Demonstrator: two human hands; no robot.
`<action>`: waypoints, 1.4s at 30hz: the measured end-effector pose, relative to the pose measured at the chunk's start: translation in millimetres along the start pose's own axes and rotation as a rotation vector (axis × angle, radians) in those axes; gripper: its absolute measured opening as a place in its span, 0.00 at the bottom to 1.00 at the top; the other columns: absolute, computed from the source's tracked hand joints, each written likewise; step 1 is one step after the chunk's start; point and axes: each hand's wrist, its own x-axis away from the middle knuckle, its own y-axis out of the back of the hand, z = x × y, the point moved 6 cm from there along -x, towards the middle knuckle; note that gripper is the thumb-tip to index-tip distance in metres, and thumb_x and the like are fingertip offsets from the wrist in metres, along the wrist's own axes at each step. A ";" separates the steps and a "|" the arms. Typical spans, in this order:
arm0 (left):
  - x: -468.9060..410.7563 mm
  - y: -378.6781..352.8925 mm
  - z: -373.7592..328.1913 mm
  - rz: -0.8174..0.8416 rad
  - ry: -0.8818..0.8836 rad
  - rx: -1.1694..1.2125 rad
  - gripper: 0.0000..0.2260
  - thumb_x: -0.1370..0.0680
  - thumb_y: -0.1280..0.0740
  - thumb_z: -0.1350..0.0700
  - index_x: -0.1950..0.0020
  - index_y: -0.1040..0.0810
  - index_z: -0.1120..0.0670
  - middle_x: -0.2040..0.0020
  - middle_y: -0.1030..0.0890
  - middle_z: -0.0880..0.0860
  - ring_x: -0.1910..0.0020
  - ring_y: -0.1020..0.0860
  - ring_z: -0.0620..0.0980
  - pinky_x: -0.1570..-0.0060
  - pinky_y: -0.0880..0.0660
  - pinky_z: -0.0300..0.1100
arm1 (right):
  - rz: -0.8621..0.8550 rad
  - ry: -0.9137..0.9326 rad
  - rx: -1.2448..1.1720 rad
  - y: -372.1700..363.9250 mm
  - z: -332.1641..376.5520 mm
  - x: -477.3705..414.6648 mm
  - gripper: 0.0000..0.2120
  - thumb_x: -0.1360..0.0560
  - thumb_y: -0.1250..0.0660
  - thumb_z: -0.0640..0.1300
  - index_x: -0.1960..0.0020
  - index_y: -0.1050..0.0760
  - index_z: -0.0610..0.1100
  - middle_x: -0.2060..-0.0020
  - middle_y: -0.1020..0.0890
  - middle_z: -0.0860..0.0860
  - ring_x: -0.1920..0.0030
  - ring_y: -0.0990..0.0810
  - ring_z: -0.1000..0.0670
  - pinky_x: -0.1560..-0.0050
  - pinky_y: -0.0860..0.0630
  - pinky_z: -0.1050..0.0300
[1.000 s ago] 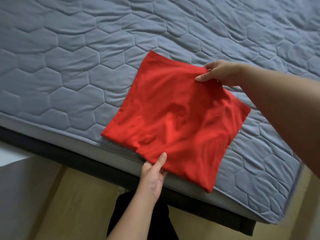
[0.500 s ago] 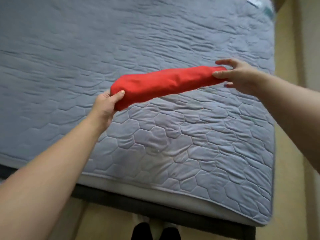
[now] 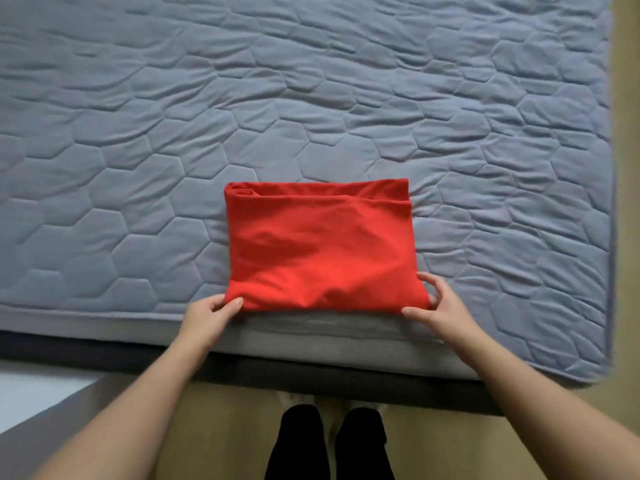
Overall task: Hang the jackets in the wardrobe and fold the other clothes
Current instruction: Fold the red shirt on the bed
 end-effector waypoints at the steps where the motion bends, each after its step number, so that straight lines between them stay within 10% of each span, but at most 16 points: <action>1: -2.1 -2.5 5.6 0.025 0.023 0.007 0.06 0.24 0.31 0.62 0.49 0.19 0.61 0.54 0.19 0.54 0.53 0.25 0.48 0.54 0.30 0.40 | 0.000 -0.020 -0.020 -2.4 -10.7 -3.2 0.33 0.32 0.29 0.25 0.34 0.36 0.46 0.60 0.16 0.48 0.64 0.18 0.59 0.61 0.23 0.67; 10: -50.5 -1.9 -60.6 -0.008 -0.018 0.062 0.10 0.25 0.30 0.51 0.49 0.21 0.56 0.56 0.19 0.51 0.61 0.23 0.45 0.62 0.27 0.39 | -0.017 -0.184 -0.199 -0.8 41.5 -62.1 0.14 0.24 0.32 0.45 0.40 0.25 0.43 0.56 0.17 0.48 0.60 0.20 0.51 0.61 0.24 0.59; 18: -86.7 -17.9 -95.1 -0.123 -0.128 0.370 0.02 0.25 0.29 0.56 0.54 0.21 0.50 0.57 0.18 0.45 0.59 0.21 0.43 0.56 0.25 0.39 | -0.163 0.010 -0.261 -10.6 68.6 -101.2 0.13 0.27 0.29 0.38 0.43 0.25 0.42 0.53 0.17 0.46 0.54 0.19 0.49 0.49 0.22 0.53; 24: -96.9 -0.7 -110.1 -0.154 -0.256 0.559 0.07 0.23 0.33 0.62 0.55 0.19 0.49 0.59 0.18 0.44 0.58 0.24 0.43 0.52 0.26 0.39 | -0.226 0.266 -0.388 3.8 102.2 -101.5 0.07 0.25 0.31 0.37 0.52 0.22 0.47 0.61 0.15 0.56 0.61 0.18 0.58 0.60 0.22 0.64; 31: -120.5 -13.3 -108.9 -0.092 0.001 0.536 0.08 0.23 0.36 0.62 0.59 0.23 0.52 0.67 0.21 0.49 0.68 0.27 0.45 0.65 0.28 0.39 | -0.191 0.009 -0.116 -9.2 82.0 -117.3 0.03 0.23 0.34 0.41 0.54 0.23 0.47 0.63 0.21 0.52 0.67 0.24 0.55 0.75 0.30 0.64; 37: -107.5 6.3 -119.2 -0.440 -0.231 0.189 0.05 0.23 0.37 0.58 0.50 0.23 0.57 0.57 0.21 0.56 0.59 0.26 0.52 0.52 0.27 0.50 | -0.457 0.316 0.003 3.4 118.6 -109.3 0.03 0.23 0.35 0.39 0.54 0.23 0.44 0.61 0.20 0.50 0.58 0.24 0.53 0.54 0.27 0.53; 42: -102.4 7.8 -115.9 -0.581 -0.117 0.023 0.15 0.21 0.39 0.58 0.36 0.27 0.60 0.39 0.23 0.60 0.39 0.27 0.58 0.41 0.34 0.44 | -0.525 0.231 0.170 0.1 117.5 -112.5 0.12 0.22 0.38 0.39 0.40 0.25 0.40 0.46 0.20 0.43 0.45 0.23 0.46 0.40 0.28 0.46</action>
